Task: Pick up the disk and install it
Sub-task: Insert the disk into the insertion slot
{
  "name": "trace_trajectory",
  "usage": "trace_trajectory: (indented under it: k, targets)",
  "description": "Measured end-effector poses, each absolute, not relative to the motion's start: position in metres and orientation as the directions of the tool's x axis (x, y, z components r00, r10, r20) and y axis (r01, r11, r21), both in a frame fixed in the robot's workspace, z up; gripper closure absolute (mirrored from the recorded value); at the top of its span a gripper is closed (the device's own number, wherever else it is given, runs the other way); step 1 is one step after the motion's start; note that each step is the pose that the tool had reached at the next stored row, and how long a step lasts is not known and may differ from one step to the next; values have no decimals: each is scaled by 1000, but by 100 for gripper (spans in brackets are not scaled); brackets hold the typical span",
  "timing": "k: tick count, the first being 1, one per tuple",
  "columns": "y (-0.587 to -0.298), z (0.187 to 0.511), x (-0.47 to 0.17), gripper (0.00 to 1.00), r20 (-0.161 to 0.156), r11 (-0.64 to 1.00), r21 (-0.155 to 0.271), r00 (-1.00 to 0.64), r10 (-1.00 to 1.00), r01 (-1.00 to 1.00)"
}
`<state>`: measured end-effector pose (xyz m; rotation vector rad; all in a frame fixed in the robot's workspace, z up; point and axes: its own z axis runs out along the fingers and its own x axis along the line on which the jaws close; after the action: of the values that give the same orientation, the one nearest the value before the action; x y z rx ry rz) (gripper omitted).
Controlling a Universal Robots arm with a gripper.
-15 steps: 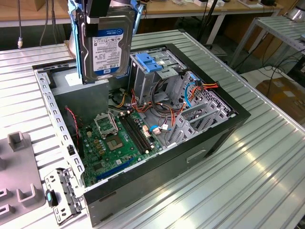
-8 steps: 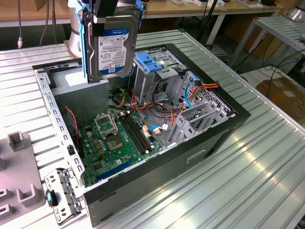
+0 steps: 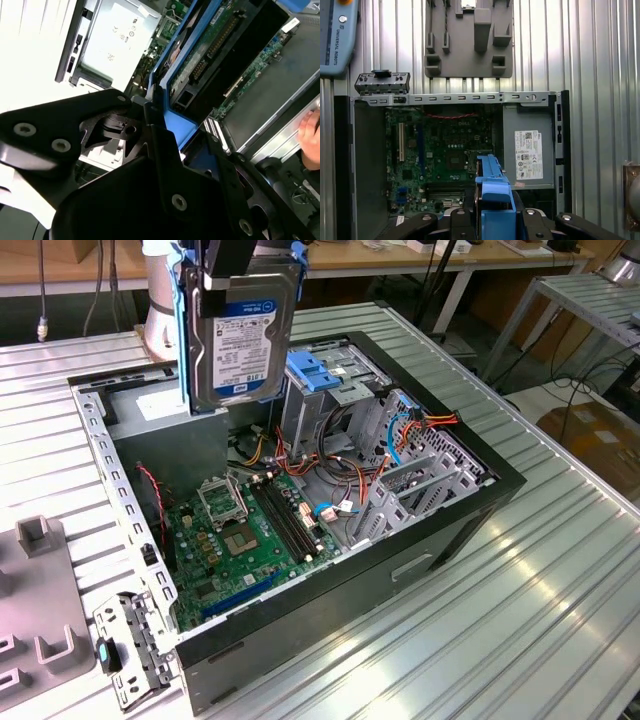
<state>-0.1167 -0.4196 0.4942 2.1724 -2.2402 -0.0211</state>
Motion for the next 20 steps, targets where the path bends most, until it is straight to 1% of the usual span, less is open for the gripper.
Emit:
trace_trajectory:
  k: [8,20]
  targets:
    - [-426,494,-117,63,6,31,24,-31,-1000,-999]
    - [-427,494,-117,63,6,31,24,-31,-1000,-999]
